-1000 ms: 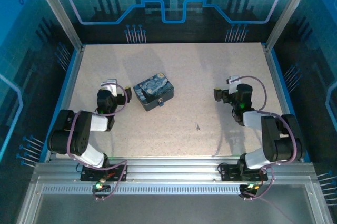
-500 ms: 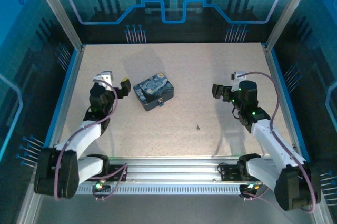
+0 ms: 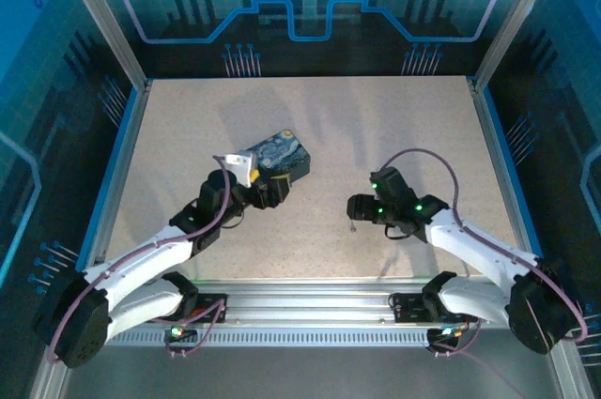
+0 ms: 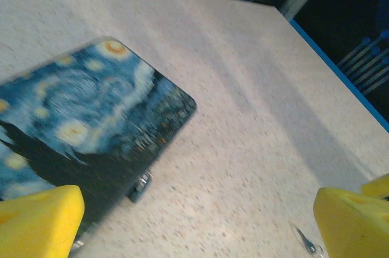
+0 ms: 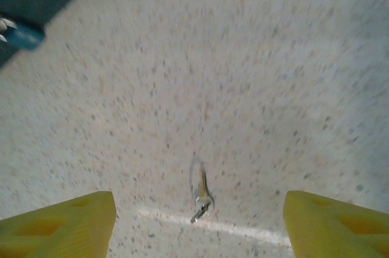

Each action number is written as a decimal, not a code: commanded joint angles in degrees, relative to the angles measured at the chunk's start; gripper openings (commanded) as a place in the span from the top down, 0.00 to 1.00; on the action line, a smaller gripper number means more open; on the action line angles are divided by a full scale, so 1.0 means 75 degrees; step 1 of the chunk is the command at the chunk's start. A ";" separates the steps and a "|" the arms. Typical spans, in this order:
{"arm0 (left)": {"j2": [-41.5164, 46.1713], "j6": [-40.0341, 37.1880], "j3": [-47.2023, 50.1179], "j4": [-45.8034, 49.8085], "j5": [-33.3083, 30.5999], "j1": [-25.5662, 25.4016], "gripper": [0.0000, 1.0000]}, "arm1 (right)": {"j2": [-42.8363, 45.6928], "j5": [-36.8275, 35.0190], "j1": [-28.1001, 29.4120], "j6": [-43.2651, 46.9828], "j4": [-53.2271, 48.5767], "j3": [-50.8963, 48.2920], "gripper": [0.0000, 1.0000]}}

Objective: Unlock a padlock with a key

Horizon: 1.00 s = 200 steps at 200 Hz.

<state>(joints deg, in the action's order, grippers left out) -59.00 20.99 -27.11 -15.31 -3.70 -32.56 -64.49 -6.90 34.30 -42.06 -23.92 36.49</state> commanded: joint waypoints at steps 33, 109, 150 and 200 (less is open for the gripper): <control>-0.0713 0.0346 0.0005 -0.0629 -0.0233 -0.0603 0.01 | -0.1445 -0.0144 0.0661 -0.0839 -0.0256 0.0435 0.39; -0.0762 0.0396 0.0069 -0.0815 -0.0363 -0.0719 0.01 | -0.2479 -0.0615 0.1156 -0.1236 -0.0374 0.0705 0.54; -0.0679 0.0401 0.0071 -0.0682 -0.0452 -0.0736 0.01 | -0.2814 -0.0715 0.1198 -0.1190 -0.0563 0.0833 0.59; -0.0556 0.0446 0.0099 -0.0521 -0.0525 -0.0780 0.01 | -0.2780 -0.0721 0.1262 -0.1272 -0.0587 0.0766 0.63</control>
<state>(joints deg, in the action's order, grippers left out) -64.71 23.38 -27.07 -19.75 -6.44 -37.78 -85.01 -11.44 42.54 -50.30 -26.37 41.63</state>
